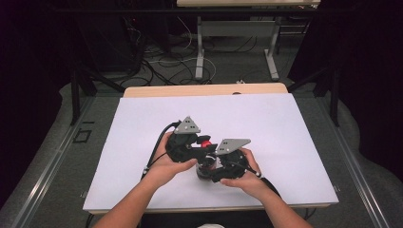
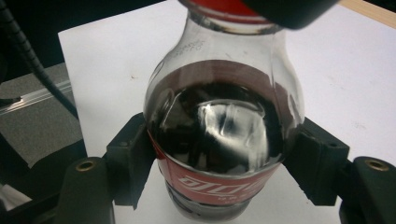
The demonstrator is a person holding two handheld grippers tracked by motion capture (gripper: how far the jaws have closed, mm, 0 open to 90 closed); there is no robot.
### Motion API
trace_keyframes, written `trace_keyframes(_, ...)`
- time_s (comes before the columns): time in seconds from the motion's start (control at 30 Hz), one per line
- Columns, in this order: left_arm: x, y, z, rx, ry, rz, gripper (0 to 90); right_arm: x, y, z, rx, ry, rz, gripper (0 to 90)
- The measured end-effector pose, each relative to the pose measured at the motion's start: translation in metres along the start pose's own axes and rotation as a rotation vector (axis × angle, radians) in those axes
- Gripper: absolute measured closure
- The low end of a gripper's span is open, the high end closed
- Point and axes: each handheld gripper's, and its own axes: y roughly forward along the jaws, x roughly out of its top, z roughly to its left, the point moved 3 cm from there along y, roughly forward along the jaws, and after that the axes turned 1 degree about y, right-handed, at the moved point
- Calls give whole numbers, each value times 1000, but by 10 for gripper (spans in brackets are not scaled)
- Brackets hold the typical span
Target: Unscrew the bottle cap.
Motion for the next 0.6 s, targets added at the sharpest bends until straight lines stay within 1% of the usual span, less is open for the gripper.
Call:
trace_keyframes(0.07,1,0,-1,12,-9,4,608,0,0,0,-7,0,-3,306)
trace_keyframes(0.1,1,-1,-1,8,-7,6,599,0,1,0,-6,0,-8,305)
trace_keyframes(0.13,1,-2,-2,-2,-11,5,560,0,0,0,-5,6,-11,305)
trace_keyframes(0.17,2,-4,-2,-5,-7,2,525,0,0,-1,3,5,-5,305)
trace_keyframes(0.2,2,-6,-1,-10,-1,3,516,0,-1,-2,7,0,-8,305)
trace_keyframes(0.23,2,-8,0,-17,12,0,513,0,-1,-2,3,7,-18,305)
trace_keyframes(0.27,2,-9,0,-21,16,-1,510,0,-2,-2,6,9,-14,305)
trace_keyframes(0.3,2,-10,1,-26,15,-4,508,1,-2,-2,3,1,-20,305)
trace_keyframes(0.33,1,-11,1,-30,25,-1,508,1,-3,-2,8,4,-23,305)
trace_keyframes(0.37,1,-13,2,-41,36,16,509,1,-3,-2,7,2,-24,305)
trace_keyframes(0.4,0,-12,3,-28,44,6,514,1,-3,-1,6,0,-18,305)
trace_keyframes(0.43,0,-11,5,-33,53,1,517,1,-3,-1,9,0,-20,305)
trace_keyframes(0.47,0,-11,6,-55,55,7,519,2,-3,0,10,0,-19,305)
trace_keyframes(0.5,-1,-10,6,-59,46,-3,528,2,-3,0,12,-7,-15,305)
trace_keyframes(0.53,-1,-9,7,-73,46,3,543,2,-3,1,20,-9,-5,306)
trace_keyframes(0.57,-1,-9,6,-83,57,11,560,2,-2,2,9,-8,-15,306)
trace_keyframes(0.6,-1,-7,5,-80,62,-2,583,2,-1,2,10,-15,-16,306)
